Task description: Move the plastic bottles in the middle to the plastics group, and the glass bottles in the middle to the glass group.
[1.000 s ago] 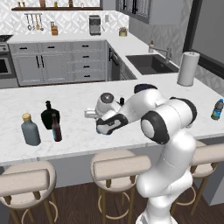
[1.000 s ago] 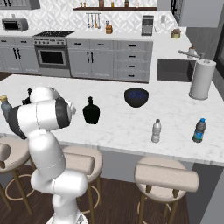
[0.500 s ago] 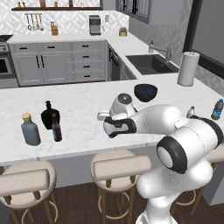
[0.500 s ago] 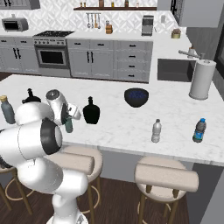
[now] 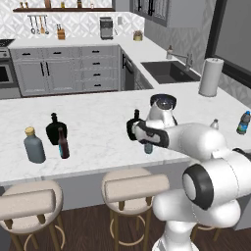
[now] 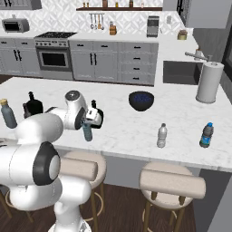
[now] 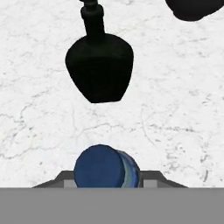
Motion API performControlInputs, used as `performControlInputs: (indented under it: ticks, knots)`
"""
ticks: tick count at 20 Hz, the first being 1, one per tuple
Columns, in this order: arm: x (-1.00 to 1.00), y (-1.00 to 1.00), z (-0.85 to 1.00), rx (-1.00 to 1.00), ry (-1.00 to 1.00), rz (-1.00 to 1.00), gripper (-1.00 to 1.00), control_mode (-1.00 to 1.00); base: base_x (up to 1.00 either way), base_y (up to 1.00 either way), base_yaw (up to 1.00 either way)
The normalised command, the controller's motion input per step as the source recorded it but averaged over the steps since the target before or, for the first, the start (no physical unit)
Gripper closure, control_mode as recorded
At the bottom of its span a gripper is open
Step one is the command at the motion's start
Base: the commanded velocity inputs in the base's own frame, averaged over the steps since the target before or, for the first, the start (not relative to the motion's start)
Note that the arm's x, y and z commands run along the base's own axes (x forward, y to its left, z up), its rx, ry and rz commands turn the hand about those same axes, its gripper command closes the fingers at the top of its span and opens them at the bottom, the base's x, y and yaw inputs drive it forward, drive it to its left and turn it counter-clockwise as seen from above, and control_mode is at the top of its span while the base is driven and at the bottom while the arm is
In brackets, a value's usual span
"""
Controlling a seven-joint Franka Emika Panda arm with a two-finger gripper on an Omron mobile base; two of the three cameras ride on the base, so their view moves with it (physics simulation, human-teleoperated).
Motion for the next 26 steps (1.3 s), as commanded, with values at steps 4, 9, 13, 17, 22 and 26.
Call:
performControlInputs:
  ticks: [4, 9, 13, 17, 22, 26]
  knots:
    - [0.07, -0.85, 0.1, -0.2, 0.08, 0.0, 1.0, -1.0, 0.0, 0.0, 0.0]
    - [0.29, -0.84, 0.03, -0.18, 0.07, -0.03, 1.0, -1.0, 0.0, 0.0, 0.0]
    - [0.31, -0.9, 0.0, -0.03, 0.04, -0.01, 1.0, -1.0, 0.0, 0.0, 0.0]
    - [0.18, -0.86, 0.0, 0.0, -0.01, 0.0, 1.0, -1.0, 0.0, 0.0, 0.0]
    - [0.01, -0.78, 0.0, 0.0, -0.14, 0.0, 1.0, -1.0, 0.0, 0.0, 0.0]
    - [0.15, -0.54, -0.13, 0.0, -0.14, -0.04, 1.0, -1.0, 0.0, 0.0, 0.0]
